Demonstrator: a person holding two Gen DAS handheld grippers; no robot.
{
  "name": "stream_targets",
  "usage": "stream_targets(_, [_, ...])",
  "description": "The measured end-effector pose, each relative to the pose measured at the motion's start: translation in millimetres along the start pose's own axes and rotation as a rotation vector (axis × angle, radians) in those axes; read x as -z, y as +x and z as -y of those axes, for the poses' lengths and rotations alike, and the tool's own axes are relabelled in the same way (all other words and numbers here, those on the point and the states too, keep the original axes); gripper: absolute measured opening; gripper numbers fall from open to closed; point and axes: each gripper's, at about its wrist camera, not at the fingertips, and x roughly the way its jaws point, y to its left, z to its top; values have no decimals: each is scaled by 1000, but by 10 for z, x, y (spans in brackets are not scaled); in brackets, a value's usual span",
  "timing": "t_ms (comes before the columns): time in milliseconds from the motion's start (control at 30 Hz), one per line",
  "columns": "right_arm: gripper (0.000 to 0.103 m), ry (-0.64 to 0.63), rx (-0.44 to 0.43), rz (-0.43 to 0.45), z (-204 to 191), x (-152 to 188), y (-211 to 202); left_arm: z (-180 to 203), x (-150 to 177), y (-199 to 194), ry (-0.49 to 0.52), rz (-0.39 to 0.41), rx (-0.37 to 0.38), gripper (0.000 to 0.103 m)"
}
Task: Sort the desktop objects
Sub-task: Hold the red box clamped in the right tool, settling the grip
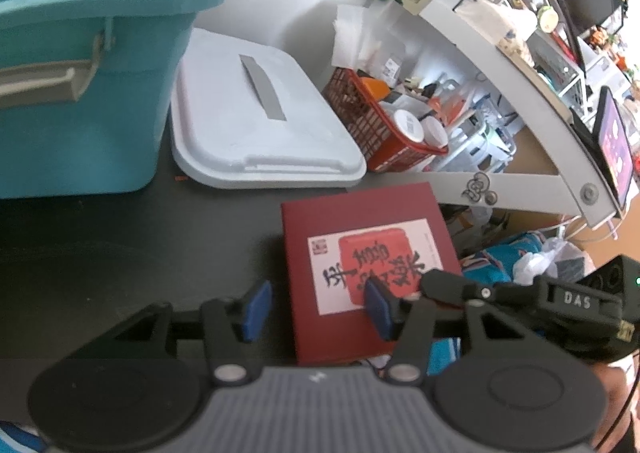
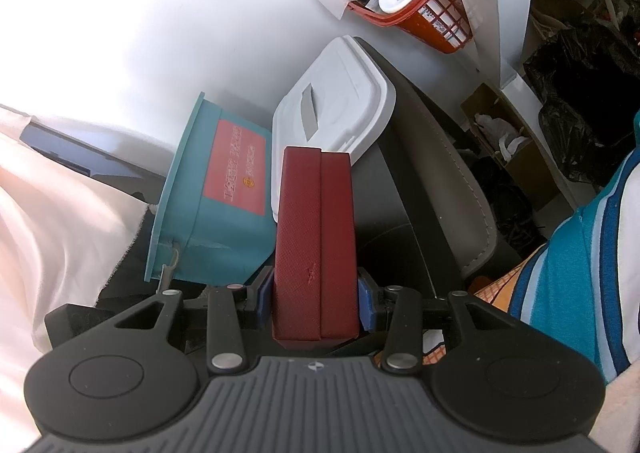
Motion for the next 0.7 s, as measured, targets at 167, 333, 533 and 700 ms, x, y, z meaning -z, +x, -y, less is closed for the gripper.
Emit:
stream_targets(167, [46,-18,10,3,-16,12,14,24,9,0,4,-3,25,55])
stream_targets(333, [47,-32,20,10,-32,20,37,9,13,4,-6,-3,29,55])
stream_targets(533, [50,-45,41,15,-57,40,101,2,15,7,-7,-7,27,57])
stream_targets(700, [51,-63,51,13,-70,47,146,0,13,6,-6,-6,19,57])
